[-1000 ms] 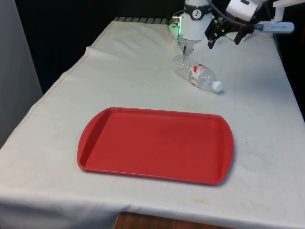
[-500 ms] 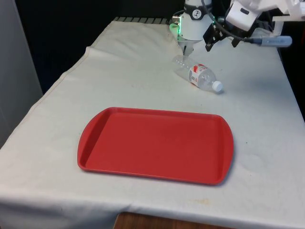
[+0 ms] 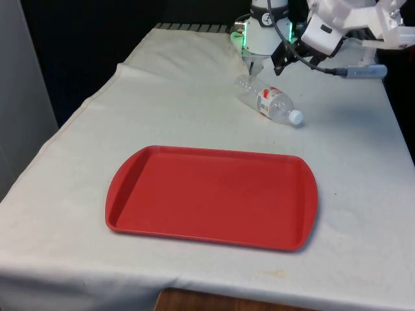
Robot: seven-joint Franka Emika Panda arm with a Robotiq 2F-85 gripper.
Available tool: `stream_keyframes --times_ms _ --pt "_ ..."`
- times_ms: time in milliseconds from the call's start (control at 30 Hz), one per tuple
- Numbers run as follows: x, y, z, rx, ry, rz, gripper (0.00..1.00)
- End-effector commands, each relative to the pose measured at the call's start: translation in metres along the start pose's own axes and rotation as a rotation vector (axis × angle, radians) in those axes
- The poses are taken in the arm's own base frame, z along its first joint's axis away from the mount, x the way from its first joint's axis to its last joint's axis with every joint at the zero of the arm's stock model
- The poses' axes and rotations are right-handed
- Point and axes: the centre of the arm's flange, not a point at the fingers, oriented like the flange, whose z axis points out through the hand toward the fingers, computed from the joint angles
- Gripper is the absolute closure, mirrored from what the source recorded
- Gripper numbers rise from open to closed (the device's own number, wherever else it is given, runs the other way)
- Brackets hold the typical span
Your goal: Place the bottle upright on the tray.
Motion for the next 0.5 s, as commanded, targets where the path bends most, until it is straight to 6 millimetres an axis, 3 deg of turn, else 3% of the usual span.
stream_keyframes --times_ms 0,467 --pt "0.002 0.001 0.004 -0.006 -0.007 -0.002 0.00" --pt "0.009 0.008 0.026 0.001 -0.051 -0.009 0.00"
